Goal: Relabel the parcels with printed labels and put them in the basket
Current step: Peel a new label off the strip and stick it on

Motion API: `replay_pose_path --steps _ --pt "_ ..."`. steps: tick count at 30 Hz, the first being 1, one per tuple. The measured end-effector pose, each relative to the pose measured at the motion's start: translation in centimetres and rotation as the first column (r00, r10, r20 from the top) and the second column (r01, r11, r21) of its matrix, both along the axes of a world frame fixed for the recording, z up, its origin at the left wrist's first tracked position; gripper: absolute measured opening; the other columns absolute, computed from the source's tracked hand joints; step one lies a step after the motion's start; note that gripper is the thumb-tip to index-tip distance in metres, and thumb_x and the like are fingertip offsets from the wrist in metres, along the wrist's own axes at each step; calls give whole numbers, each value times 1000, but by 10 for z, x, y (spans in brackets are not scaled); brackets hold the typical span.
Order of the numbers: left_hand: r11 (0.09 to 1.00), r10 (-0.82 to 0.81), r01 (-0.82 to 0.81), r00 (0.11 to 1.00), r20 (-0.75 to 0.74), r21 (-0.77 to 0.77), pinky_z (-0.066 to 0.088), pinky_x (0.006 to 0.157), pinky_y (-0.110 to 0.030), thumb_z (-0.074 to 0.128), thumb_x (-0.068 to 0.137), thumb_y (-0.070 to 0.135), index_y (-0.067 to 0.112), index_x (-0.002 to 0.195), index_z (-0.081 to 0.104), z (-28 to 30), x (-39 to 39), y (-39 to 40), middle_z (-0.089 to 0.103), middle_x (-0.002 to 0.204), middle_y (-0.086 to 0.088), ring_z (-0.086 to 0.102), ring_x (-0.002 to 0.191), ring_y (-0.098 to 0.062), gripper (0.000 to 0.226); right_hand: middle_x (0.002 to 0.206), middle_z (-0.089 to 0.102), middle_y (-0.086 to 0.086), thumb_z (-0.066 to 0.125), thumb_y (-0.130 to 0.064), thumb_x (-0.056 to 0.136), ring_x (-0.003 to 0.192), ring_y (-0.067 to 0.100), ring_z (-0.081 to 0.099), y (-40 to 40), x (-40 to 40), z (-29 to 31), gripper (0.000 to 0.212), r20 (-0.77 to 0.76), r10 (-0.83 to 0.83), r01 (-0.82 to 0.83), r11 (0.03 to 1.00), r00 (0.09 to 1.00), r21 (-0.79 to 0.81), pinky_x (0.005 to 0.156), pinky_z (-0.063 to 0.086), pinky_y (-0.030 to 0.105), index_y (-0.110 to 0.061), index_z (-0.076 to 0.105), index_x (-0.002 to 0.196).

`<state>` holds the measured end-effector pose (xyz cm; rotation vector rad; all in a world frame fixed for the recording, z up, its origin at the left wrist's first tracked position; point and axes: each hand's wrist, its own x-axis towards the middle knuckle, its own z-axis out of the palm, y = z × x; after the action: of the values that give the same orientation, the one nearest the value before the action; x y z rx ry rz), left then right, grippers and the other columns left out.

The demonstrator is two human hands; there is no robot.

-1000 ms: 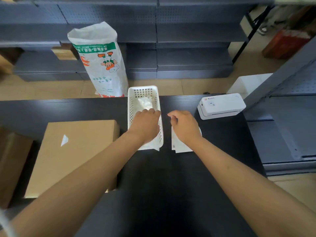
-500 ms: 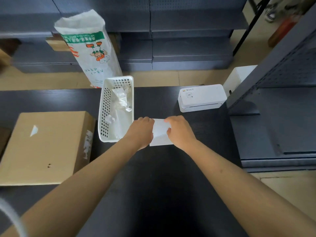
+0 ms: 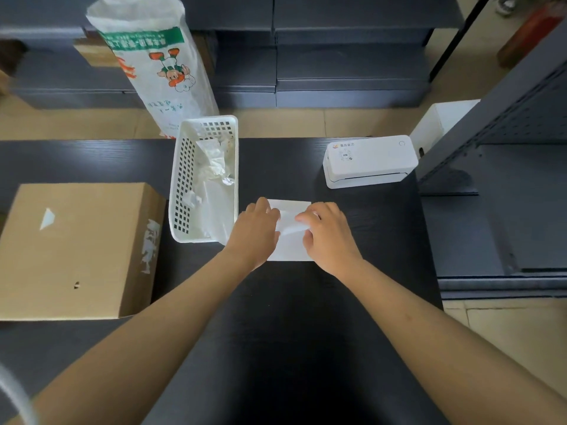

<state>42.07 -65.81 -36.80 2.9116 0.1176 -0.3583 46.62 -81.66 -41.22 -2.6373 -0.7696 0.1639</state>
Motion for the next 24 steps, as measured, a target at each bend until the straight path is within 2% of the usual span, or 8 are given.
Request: replay_pose_path --steps 6,10,13,16,18,20,22,24 --pt "969 152 -130 984 92 -210 49 78 -29 46 99 21 13 117 55 21 4 -3 52 122 -4 60 90 -21 22 137 44 -2 70 -16 83 125 16 40 -1 3 15 64 -137 -247 269 947 959 177 96 36 23 -27 41 138" --pt "918 257 -192 954 153 -347 40 68 -25 48 96 24 15 104 51 36 7 -2 60 103 -2 55 77 -16 12 129 49 5 72 -24 81 121 22 46 -8 7 19 73 -420 -446 497 867 790 15 98 46 35 -23 35 143" --pt "823 318 -195 937 148 -534 45 68 -25 52 92 24 15 98 49 44 2 1 62 91 4 59 79 -16 10 103 64 4 68 -32 86 90 16 64 -13 4 22 55 -667 -392 532 847 633 7 73 53 25 -23 47 136" --pt "767 353 -186 922 161 -614 43 62 -17 52 91 20 17 96 48 48 -6 7 58 82 8 57 73 -13 7 73 70 5 47 -32 98 55 10 60 -14 4 29 34 -842 -360 639 769 402 -23 50 47 19 -20 56 128" --pt "725 307 -148 944 123 -672 46 67 -21 52 90 16 17 96 49 51 -12 10 61 89 4 59 79 -16 7 81 74 11 36 -41 102 63 18 69 -15 3 35 40 -951 -276 707 700 142 -98 53 54 23 -15 59 122" --pt "689 229 -99 970 86 -718 47 74 -26 52 88 13 18 95 52 53 -19 11 64 92 4 60 85 -17 8 89 74 17 38 -51 99 77 30 73 -16 3 37 47 -991 -130 755 645 -42 -117 61 59 30 -12 59 116" --pt "639 171 -83 985 37 -764 46 76 -30 49 82 18 18 91 54 56 -27 12 65 91 1 59 86 -20 10 101 70 22 50 -46 96 84 37 71 -16 2 36 40 -994 -1 824 559 -112 -94 63 60 35 -11 59 114" --pt "601 102 -82 994 -25 -795 44 78 -37 43 82 23 15 88 55 56 -35 12 63 91 -7 56 88 -28 16 114 66 20 58 -25 94 86 32 70 -16 0 35 21 -995 62 854 520 -78 -34 61 58 32 -10 62 109"
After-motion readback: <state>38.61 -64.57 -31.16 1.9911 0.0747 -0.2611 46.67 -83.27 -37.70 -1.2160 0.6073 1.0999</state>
